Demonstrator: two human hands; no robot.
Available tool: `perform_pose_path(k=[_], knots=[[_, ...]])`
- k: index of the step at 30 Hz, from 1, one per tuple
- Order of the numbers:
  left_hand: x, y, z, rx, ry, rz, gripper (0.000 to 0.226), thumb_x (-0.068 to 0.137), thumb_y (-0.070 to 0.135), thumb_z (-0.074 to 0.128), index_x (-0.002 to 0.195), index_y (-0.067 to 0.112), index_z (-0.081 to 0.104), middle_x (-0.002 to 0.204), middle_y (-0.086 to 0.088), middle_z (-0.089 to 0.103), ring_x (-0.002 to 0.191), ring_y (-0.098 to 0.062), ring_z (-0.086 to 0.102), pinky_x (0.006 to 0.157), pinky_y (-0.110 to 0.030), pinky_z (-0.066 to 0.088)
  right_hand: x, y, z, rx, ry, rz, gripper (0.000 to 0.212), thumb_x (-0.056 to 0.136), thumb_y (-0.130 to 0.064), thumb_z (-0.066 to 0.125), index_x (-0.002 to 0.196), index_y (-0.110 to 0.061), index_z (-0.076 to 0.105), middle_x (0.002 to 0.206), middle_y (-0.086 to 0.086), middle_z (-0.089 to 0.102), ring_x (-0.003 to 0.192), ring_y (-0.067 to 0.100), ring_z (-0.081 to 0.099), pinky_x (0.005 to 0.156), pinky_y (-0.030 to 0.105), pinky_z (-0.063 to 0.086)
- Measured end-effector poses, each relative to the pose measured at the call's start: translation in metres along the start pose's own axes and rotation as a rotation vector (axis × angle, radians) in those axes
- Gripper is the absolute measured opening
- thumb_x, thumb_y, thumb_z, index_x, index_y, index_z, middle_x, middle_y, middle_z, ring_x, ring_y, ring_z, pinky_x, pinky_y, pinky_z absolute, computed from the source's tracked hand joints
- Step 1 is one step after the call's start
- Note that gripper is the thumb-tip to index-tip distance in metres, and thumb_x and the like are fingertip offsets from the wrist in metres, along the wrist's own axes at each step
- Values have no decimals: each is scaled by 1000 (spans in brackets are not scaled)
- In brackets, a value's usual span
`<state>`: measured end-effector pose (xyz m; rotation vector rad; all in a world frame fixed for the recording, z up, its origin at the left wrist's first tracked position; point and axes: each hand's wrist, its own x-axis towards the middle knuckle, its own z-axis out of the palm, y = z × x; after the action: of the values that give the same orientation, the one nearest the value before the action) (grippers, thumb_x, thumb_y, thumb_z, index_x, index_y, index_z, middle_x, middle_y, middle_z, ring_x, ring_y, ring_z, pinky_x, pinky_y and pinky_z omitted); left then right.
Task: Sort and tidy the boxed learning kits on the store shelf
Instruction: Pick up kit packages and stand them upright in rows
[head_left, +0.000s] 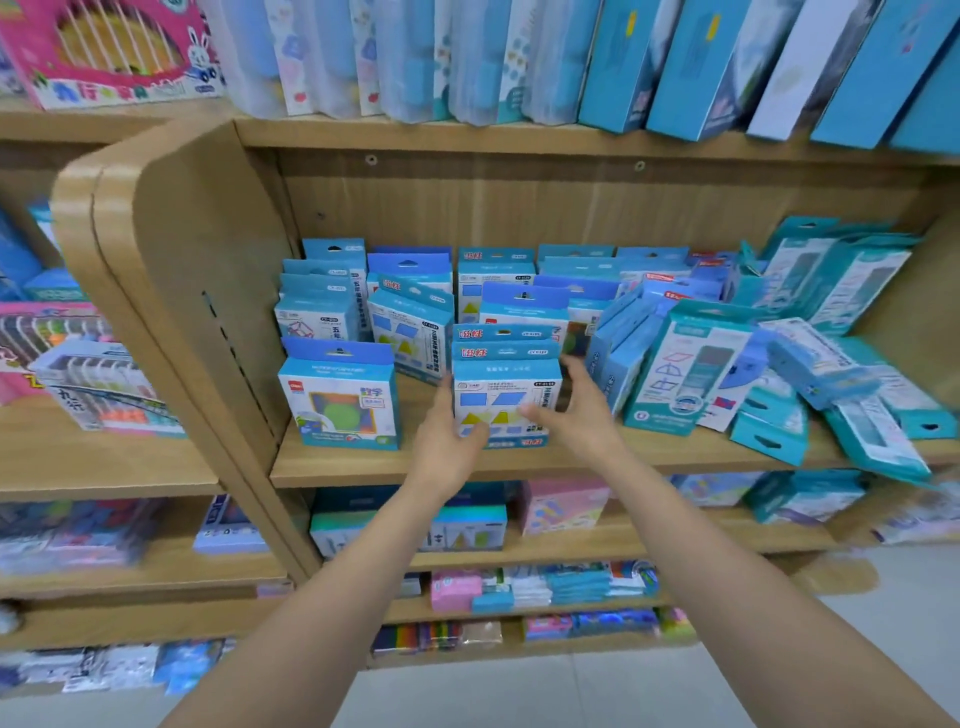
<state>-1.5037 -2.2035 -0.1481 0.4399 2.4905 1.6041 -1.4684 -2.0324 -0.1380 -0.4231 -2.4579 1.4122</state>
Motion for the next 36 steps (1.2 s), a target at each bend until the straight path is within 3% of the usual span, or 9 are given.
perform_pose_path(k=[2,9,13,16,19,24,29,32,36], knots=[[2,1,6,-27,19,-14,67,93,18,58,149,27,23,132,10,54,115,-10,54,88,-25,44,0,3,-1,0,42,-8,76,75,-23,80,138,-17,37,130,1,59,119,18,56,100,42,47],[7,14,38,-118,-37,36,38,94,14,57,129,22,44,114,12,60,102,0,58,69,-5,45,-19,18,-14,-167,275,-117,60,80,-24,76,132,-16,46,124,-1,60,115,17,56,84,21,39],[6,16,33,-34,-43,90,40,94,15,57,131,21,43,123,10,57,101,8,53,83,-12,46,-21,20,-11,-180,334,-139,69,78,-24,78,135,-17,42,128,-1,57,117,17,54,88,26,43],[1,10,18,141,59,157,59,93,19,57,146,18,31,139,6,45,126,-6,43,106,-31,39,-24,19,-5,-126,402,-159,75,75,-20,80,136,-16,37,130,-3,47,119,15,52,96,31,46],[-4,-1,0,271,176,236,51,93,20,56,141,18,39,135,0,48,124,-16,47,103,-35,43,-24,17,1,-103,443,-158,75,74,-17,81,134,-14,36,124,-3,41,114,13,51,98,34,47],[-8,-7,-20,318,205,310,42,92,19,57,133,19,47,123,1,52,113,-15,51,95,-30,44,-25,17,7,-83,521,-112,75,72,-24,83,129,-12,35,118,-1,40,106,16,48,90,28,44],[-11,-7,-12,325,142,359,60,88,24,64,141,19,37,136,-2,41,128,-16,40,105,-30,37,-35,19,1,-69,610,-140,58,77,-35,77,119,-15,42,106,-3,44,96,13,47,81,26,41],[-9,3,2,252,141,331,79,85,28,69,148,20,22,144,-4,29,132,-15,34,103,-25,32,-38,28,-14,-74,817,-172,41,84,-24,69,113,-8,45,106,2,42,96,15,43,83,34,41],[-6,13,23,235,161,313,91,84,28,71,151,15,11,147,-7,20,135,-18,28,102,-18,23,-36,40,-34,-95,862,-181,28,88,-14,64,106,-6,43,103,5,42,91,17,44,82,35,41]])
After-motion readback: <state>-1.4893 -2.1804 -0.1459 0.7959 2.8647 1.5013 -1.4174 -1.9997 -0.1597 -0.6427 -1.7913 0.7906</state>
